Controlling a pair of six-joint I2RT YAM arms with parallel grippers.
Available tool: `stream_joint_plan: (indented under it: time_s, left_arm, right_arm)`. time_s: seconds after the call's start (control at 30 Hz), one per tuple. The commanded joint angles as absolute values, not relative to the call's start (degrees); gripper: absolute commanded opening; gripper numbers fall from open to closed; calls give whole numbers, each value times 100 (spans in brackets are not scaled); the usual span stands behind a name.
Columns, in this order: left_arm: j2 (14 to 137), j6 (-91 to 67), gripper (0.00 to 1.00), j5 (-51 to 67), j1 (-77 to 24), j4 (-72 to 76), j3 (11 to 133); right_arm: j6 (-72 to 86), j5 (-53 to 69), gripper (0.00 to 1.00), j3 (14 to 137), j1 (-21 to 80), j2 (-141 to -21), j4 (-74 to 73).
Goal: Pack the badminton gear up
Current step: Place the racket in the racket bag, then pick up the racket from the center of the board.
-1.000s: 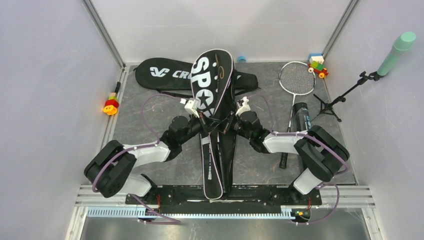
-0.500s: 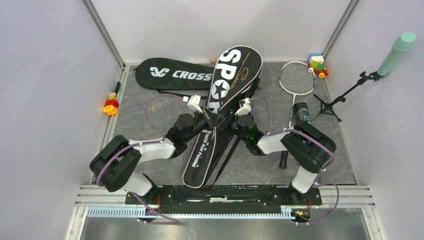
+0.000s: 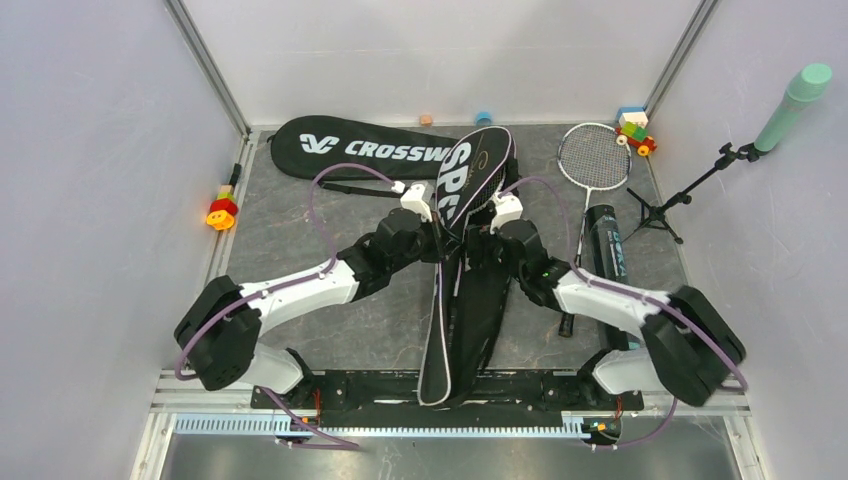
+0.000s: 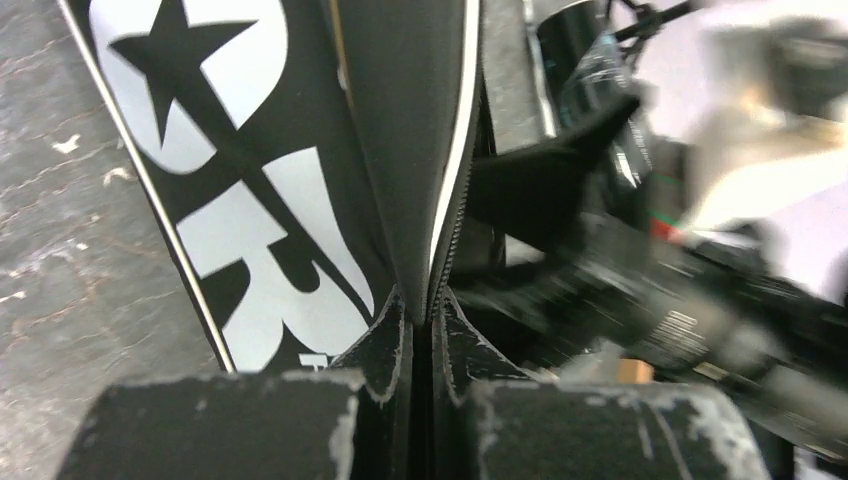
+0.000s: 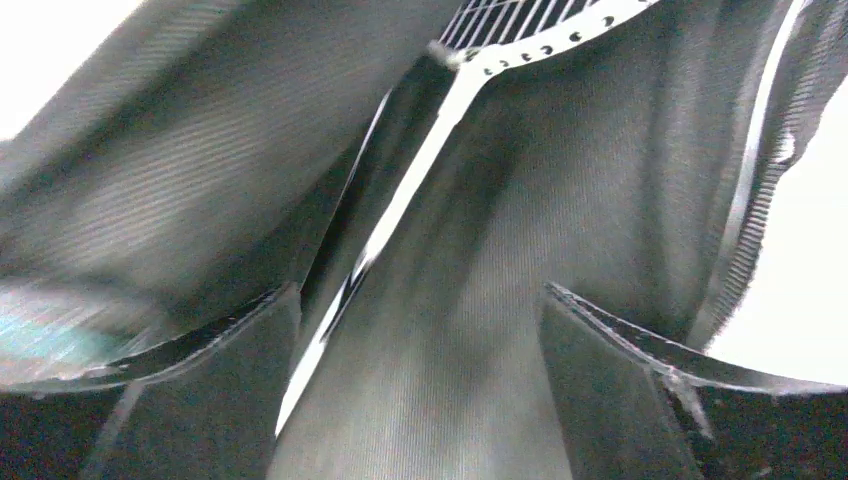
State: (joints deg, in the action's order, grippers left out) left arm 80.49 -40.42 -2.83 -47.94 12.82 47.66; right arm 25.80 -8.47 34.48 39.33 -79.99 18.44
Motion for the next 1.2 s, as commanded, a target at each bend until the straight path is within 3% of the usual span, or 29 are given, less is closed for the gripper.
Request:
stream_joint_plan:
  time_s: [0.0, 0.2, 0.33, 0.67, 0.9, 1.0, 1.17]
  left_arm:
    - [8370, -3732, 2, -850, -4595, 984, 5116]
    - [8436, -3573, 2, -559, -4391, 1369, 4964]
    - [8430, -3554, 2, -300, -4312, 1550, 4897]
    - [8167, -3391, 2, -291, -4192, 1529, 4696]
    - [8257, -3287, 2, -293, -4162, 1508, 4710]
    - [8397, -3278, 2, -221, -4133, 1489, 4800]
    - [8598, -3278, 2, -57, -4104, 1441, 4969]
  right_arm:
    - [1574, -624, 97, 3701, 4167, -6866, 608]
    - [912, -1962, 98, 3001, 4151, -5256, 766]
    - [819, -2268, 98, 2725, 3591, -4999, 790]
    - [1634, -1747, 98, 4047, 1537, -7316, -680]
    - [1572, -2239, 98, 4850, 870, -8909, -721]
    - [1630, -1834, 94, 5229, 524, -9532, -682]
    - [1872, -2387, 94, 5450, 227, -10067, -463]
